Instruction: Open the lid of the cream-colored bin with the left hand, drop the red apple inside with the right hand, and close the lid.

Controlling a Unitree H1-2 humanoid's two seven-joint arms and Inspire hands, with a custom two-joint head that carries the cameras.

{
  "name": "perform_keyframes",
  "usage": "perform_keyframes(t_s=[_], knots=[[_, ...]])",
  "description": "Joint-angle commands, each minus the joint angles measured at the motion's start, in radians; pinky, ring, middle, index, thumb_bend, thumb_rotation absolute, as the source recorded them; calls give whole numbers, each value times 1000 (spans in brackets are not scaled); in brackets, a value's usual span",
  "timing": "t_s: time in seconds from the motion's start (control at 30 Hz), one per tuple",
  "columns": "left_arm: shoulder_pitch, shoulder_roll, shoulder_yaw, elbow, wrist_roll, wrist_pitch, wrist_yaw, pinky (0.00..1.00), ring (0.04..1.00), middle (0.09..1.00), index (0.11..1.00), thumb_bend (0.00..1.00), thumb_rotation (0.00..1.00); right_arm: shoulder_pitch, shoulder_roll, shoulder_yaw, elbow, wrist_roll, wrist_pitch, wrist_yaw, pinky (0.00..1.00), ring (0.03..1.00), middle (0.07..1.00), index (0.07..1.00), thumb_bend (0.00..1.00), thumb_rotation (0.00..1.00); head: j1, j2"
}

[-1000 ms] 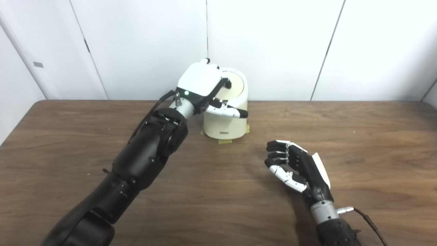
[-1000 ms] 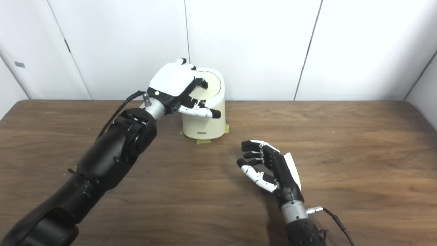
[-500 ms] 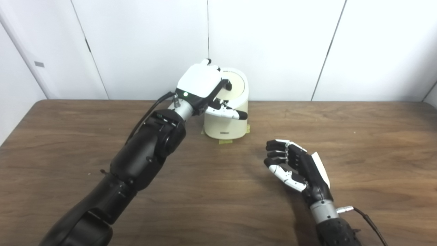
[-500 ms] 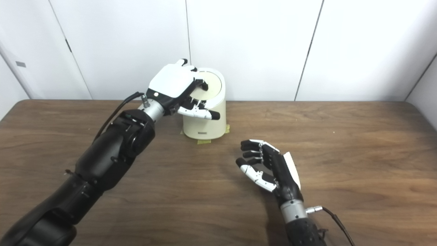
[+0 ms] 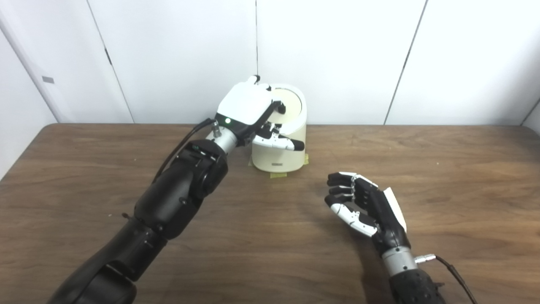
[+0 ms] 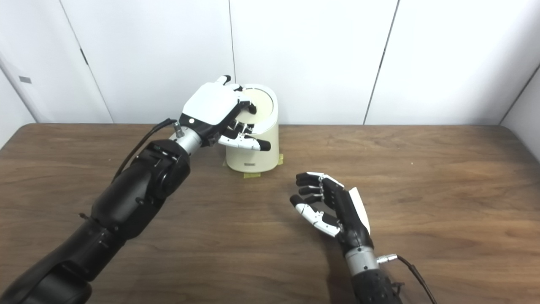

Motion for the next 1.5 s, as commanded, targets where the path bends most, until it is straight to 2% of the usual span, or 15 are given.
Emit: perform_keyframes(t_s=[0.0, 0.1, 0.17, 0.2, 0.23, 0.3, 0.47, 0.63, 0.77, 1.0, 1.13, 1.27, 1.33, 1.4, 1.47], knots=[[22, 6, -26, 40, -19, -22, -47, 1000, 899, 744, 714, 925, 992, -22, 9, -1, -46, -3, -9, -8, 568, 652, 682, 662, 310, 346, -1, 2], [29, -1, -13, 32, -13, -25, 12, 1000, 909, 765, 735, 897, 986, -21, 5, 0, -48, -3, -10, -3, 572, 655, 685, 666, 306, 365, -1, 3], [32, -7, -5, 26, -6, -26, 60, 1000, 948, 833, 815, 834, 998, -20, 3, -1, -45, 0, -14, -2, 576, 658, 688, 669, 303, 365, -1, 2], [40, -17, 9, 25, -8, -34, 125, 1000, 961, 854, 838, 816, 999, -19, 3, -1, -46, 3, -13, -1, 578, 659, 688, 669, 303, 365, -2, 3], [50, -28, 24, 20, -12, -39, 181, 1000, 980, 925, 917, 753, 1000, -18, 3, -2, -46, 4, -12, -2, 580, 660, 689, 669, 307, 365, -2, 4], [64, -46, 46, 12, -20, -41, 251, 1000, 996, 985, 983, 672, 1000, -17, 4, -3, -45, 4, -11, -3, 581, 660, 688, 668, 312, 364, -2, 4], [90, -83, 86, -1, -18, -20, 339, 1000, 1000, 1000, 1000, 575, 1000, -17, -4, 0, -47, -6, -13, -1, 573, 654, 685, 668, 301, 341, -1, 4], [119, -118, 126, -19, -28, -3, 389, 1000, 1000, 1000, 1000, 567, 1000, -17, -8, 5, -44, -21, -9, -3, 575, 655, 686, 671, 305, 320, -3, 5], [167, -141, 153, -81, -70, -35, 434, 1000, 1000, 1000, 1000, 550, 1000, -16, -7, 8, -51, -41, 6, -7, 565, 649, 680, 669, 312, 313, -4, 5], [306, -179, 221, -224, -155, -129, 569, 1000, 1000, 1000, 1000, 521, 1000, -14, -9, 7, -51, -46, 8, -3, 574, 652, 681, 673, 322, 307, -4, 7], [431, -196, 275, -326, -277, -219, 602, 1000, 1000, 1000, 1000, 508, 1000, -16, -10, 7, -53, -50, 13, -3, 574, 651, 674, 672, 325, 326, -3, 7], [547, -169, 317, -360, -412, -381, 610, 983, 998, 998, 992, 328, 1000, -16, -11, 4, -50, -30, -4, 1, 579, 659, 686, 676, 289, 321, -3, 6], [601, -158, 337, -371, -436, -423, 604, 928, 970, 971, 961, 276, 1000, -16, -9, 1, -45, -28, -19, -8, 581, 664, 691, 680, 283, 353, -4, 6], [647, -151, 358, -381, -458, -448, 590, 855, 922, 926, 918, 251, 917, -17, -8, -5, -29, -30, -60, -27, 575, 663, 689, 681, 285, 399, -4, 7], [682, -146, 377, -380, -495, -472, 577, 777, 870, 877, 868, 229, 798, -20, -6, -14, -8, -23, -104, -44, 567, 658, 689, 681, 289, 392, -4, 6]])
